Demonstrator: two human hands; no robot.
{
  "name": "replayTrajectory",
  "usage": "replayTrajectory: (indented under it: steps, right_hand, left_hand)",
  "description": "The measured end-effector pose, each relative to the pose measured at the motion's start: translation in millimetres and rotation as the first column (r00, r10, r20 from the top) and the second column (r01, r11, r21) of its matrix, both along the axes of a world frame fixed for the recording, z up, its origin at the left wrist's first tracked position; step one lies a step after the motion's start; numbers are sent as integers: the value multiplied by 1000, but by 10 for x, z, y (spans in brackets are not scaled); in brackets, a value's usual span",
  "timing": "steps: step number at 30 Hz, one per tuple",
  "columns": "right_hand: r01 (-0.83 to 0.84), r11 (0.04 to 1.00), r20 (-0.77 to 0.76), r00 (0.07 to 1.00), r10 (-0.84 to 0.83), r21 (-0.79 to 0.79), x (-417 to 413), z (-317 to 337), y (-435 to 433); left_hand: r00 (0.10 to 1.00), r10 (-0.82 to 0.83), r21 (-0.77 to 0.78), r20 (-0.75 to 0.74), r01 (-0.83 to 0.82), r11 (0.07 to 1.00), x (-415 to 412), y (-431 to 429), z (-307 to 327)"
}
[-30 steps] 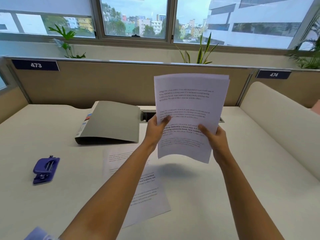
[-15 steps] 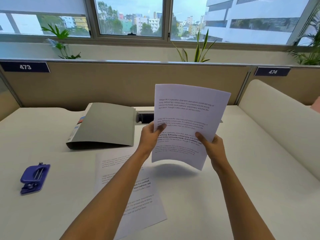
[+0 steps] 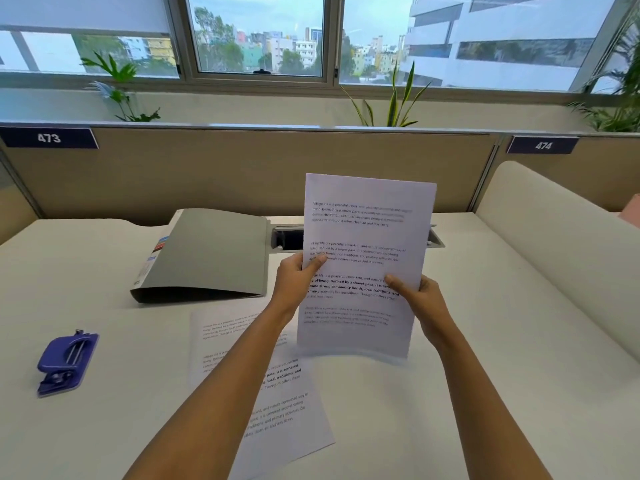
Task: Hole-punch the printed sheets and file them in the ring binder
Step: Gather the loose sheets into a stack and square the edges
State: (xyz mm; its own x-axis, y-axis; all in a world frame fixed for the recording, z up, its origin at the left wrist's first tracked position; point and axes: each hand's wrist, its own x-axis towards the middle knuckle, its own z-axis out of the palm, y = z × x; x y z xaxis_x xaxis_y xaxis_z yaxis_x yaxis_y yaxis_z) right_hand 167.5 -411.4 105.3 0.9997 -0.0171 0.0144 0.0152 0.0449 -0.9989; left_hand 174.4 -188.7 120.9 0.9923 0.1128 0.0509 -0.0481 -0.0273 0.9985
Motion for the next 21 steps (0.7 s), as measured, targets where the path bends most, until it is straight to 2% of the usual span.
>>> replayTrajectory:
  steps: [3,6,9,14,21]
  right_hand:
    - [12,1000,3,1000,-12,13,4,41,22]
    - [20,999,13,1000,-20,-40,-8,60,43]
    - [74,996,77,995,-71,-46,-24,126,78]
    - [145,989,206,967,-150,38,-42,315,128]
    - [140,990,163,977,-138,4,-45,114,44]
  left_hand:
    - [998,-10,-18,-55,9,1000,15,23,25]
    - [997,-20,-40,-76,17,999,10,33,25]
    - [1000,0,-44,13,1,999,-17,11,65]
    - [980,28,-105,199,-7,994,-52,-100,252]
    - [979,-9,-5,204,11,1000,-77,-107,42]
